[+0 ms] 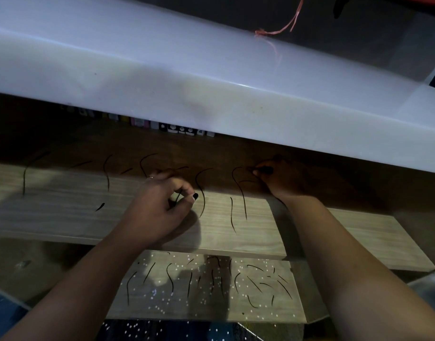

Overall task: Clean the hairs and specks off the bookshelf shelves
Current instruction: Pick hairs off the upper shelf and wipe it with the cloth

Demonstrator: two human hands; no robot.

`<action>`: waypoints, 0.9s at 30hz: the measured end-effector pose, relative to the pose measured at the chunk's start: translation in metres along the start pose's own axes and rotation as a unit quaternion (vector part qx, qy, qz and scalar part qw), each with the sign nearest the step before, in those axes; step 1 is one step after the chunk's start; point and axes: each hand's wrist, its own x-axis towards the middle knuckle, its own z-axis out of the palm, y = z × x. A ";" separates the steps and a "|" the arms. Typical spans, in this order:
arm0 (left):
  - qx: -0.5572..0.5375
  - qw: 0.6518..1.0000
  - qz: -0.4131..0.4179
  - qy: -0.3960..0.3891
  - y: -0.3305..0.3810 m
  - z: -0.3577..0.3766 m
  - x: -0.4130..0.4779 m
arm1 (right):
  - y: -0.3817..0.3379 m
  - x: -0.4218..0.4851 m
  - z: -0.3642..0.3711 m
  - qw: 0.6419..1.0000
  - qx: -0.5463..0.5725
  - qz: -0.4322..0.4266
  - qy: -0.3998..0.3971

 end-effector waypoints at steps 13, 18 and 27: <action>0.012 1.000 -0.008 0.003 0.002 0.000 0.001 | 0.012 -0.047 0.003 0.999 -0.006 -0.021 -0.034; -0.011 1.000 -0.017 0.001 0.001 0.000 0.002 | 0.002 -0.024 0.005 0.999 -0.028 -0.021 -0.034; -0.006 1.000 -0.016 0.005 0.006 -0.002 -0.001 | -0.018 -0.005 0.006 1.000 0.011 -0.023 -0.002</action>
